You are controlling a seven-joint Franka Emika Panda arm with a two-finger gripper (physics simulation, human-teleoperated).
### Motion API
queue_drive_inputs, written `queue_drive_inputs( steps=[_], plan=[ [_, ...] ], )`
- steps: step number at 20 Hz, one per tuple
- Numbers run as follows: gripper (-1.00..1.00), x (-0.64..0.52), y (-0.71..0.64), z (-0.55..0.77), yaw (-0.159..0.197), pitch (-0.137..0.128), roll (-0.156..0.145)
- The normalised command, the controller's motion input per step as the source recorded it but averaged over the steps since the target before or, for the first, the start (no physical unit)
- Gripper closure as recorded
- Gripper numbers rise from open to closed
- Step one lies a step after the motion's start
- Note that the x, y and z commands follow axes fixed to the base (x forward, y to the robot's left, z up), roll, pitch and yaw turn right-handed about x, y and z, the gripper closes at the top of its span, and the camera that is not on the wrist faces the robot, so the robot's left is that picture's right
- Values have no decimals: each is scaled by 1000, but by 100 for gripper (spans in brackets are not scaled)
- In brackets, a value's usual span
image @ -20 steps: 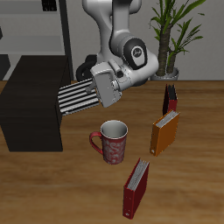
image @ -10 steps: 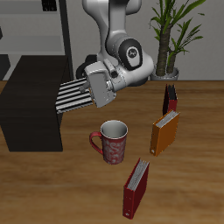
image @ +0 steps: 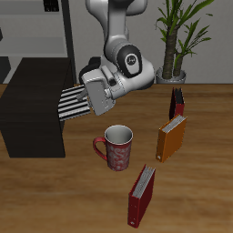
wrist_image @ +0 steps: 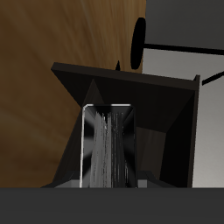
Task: Place the striped book in the top region of the shelf
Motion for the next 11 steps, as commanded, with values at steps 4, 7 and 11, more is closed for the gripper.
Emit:
queue_drive_inputs(
  steps=[4, 7, 11],
  plan=[
    [100, 90, -173, -122, -1, 22, -1],
    [100, 31, -99, -44, 3, -8, -4],
    [100, 41, -254, -10, -6, 7, -33]
  ],
)
